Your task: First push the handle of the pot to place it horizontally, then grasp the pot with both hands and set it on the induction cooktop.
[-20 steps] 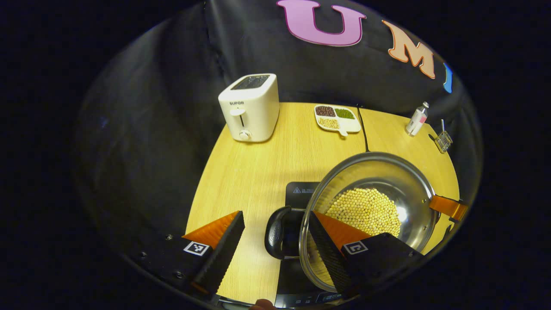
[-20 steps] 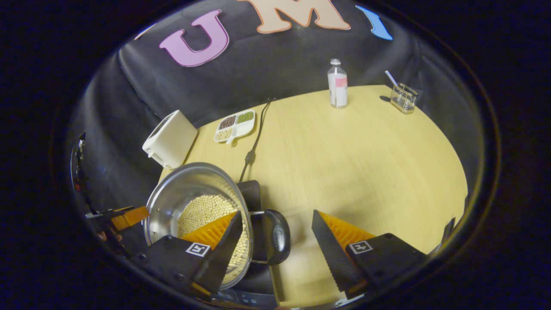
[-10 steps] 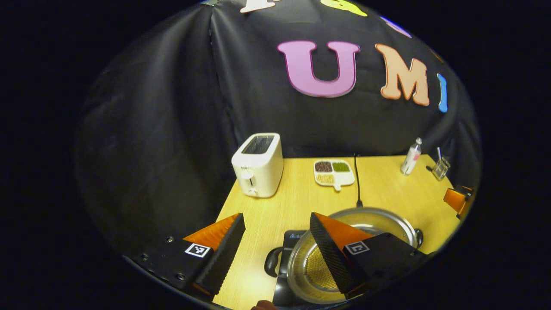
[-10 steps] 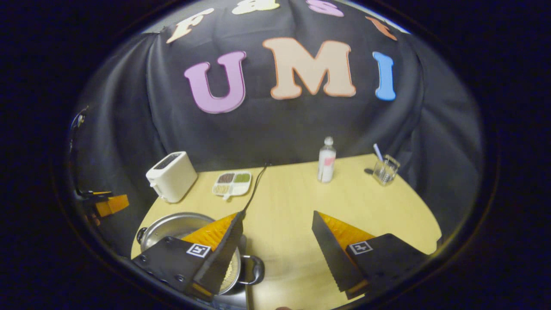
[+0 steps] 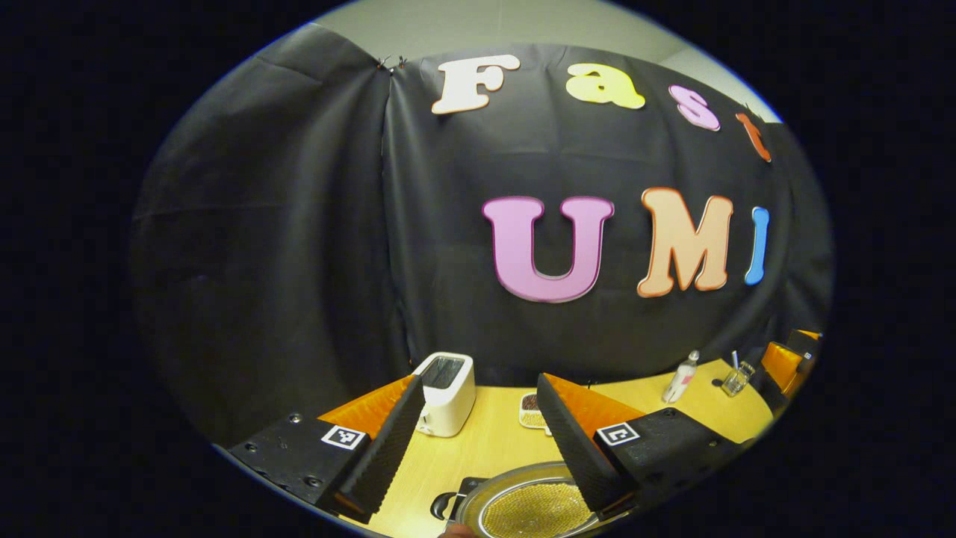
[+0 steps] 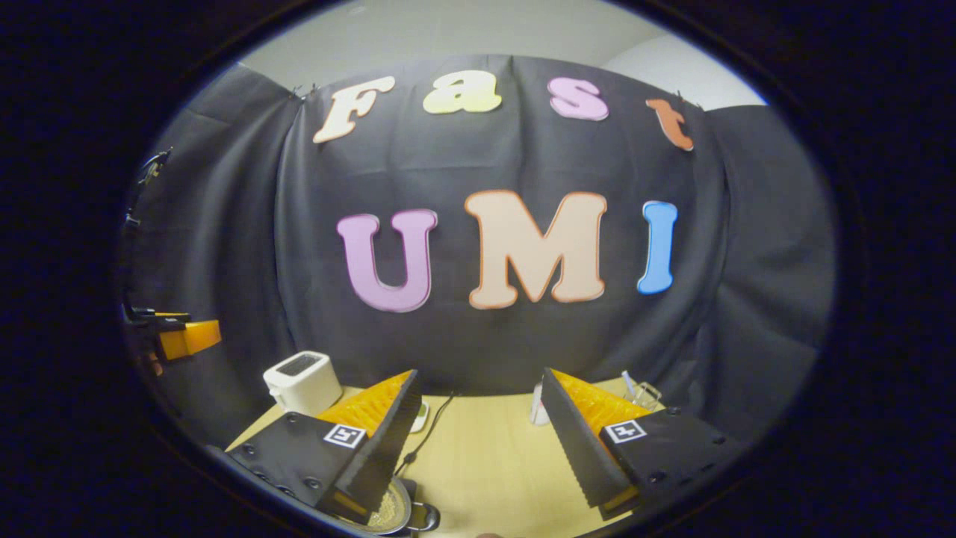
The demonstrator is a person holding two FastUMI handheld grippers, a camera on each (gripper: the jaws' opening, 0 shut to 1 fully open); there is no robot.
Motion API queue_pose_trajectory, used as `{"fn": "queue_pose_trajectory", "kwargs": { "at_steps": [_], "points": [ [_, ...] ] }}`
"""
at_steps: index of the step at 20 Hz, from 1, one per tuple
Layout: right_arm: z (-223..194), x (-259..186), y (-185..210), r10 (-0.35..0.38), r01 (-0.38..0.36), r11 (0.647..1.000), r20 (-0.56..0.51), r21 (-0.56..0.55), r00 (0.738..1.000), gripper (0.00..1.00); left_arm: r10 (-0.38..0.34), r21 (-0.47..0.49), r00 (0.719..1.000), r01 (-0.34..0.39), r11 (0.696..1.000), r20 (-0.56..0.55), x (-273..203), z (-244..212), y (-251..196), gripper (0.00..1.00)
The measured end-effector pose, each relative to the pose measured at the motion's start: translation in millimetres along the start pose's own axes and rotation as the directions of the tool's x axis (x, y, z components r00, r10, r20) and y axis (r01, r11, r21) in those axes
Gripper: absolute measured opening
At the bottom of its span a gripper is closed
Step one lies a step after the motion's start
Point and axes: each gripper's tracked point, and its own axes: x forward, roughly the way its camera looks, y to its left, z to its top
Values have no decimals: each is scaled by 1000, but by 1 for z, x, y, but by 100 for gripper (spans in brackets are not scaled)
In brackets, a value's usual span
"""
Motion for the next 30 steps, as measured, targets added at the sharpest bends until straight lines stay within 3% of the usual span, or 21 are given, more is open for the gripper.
{"fn": "queue_pose_trajectory", "kwargs": {
  "at_steps": [6, 12, 17, 18, 19, 20, 30],
  "points": [
    [81, -21, -57, -16, 15, 1000, 156, 11, 988, 92, 16, -36, 992, -12, 999, 122, -32, 63, -36, 96],
    [118, -49, -114, -2, -1, 1000, 210, 13, 978, 93, 21, -56, 987, -12, 998, 158, -72, 77, -94, 92],
    [115, -77, -154, 40, -39, 999, 216, -9, 976, 93, 65, -40, 983, -59, 997, 171, -104, 73, -135, 92],
    [114, -80, -160, 49, -48, 999, 212, -9, 976, 99, 66, -46, 983, -59, 997, 172, -111, 72, -145, 92],
    [112, -85, -167, 60, -59, 998, 212, -8, 975, 99, 69, -51, 983, -61, 997, 170, -118, 67, -152, 92],
    [112, -88, -173, 70, -70, 998, 210, -7, 975, 93, 73, -54, 984, -65, 996, 164, -125, 63, -161, 92],
    [112, -96, -218, 98, -100, 995, 218, 2, 971, 92, 80, -22, 982, -78, 997, 173, -148, 64, -210, 93]
  ]
}}
